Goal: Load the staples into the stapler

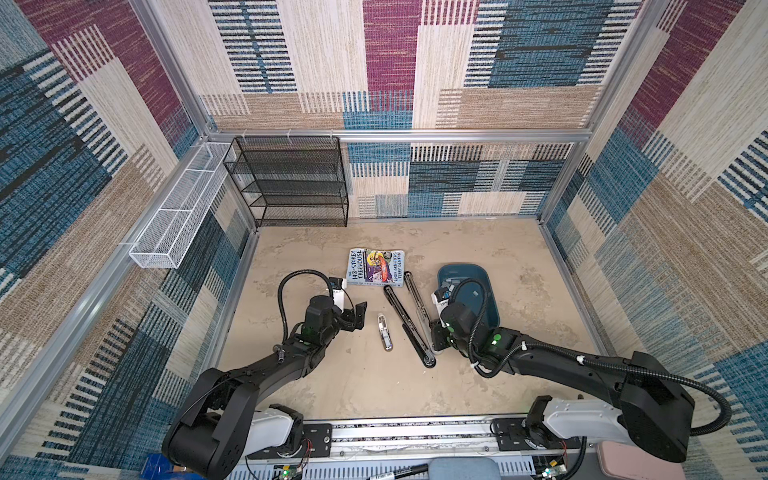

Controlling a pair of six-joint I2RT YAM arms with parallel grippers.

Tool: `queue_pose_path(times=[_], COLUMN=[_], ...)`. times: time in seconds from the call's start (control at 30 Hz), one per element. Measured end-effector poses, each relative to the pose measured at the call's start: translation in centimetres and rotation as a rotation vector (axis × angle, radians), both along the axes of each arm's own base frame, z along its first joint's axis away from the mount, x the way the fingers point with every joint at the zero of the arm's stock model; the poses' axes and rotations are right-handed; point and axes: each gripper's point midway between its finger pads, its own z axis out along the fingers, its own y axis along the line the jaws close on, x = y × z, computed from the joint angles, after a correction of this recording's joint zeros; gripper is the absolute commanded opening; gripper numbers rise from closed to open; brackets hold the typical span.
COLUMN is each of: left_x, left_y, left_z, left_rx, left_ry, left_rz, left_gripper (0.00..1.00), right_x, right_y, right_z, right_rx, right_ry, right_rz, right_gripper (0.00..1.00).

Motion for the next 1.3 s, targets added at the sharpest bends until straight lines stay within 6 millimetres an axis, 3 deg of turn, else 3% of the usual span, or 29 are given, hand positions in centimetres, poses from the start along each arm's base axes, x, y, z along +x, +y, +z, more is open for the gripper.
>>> queue_pose_path(times=[0.6, 1.3], left_x=[0.0, 0.0], left_y=[-0.1, -0.1], left_z=[0.1, 0.1], left_rx=[0.002, 0.002], left_ry=[-0.004, -0.004], left_rz=[-0.003, -0.003], left_gripper=[0.92, 0.92], right_x=[-0.5, -0.6], right_y=[-0.9, -1.0], right_z=[-3.3, -4.1], right_rx=[-0.092, -0.111], right_ry=[0.071, 0.086], right_rz=[-0.045, -0.044], right_gripper=[0.07, 0.07])
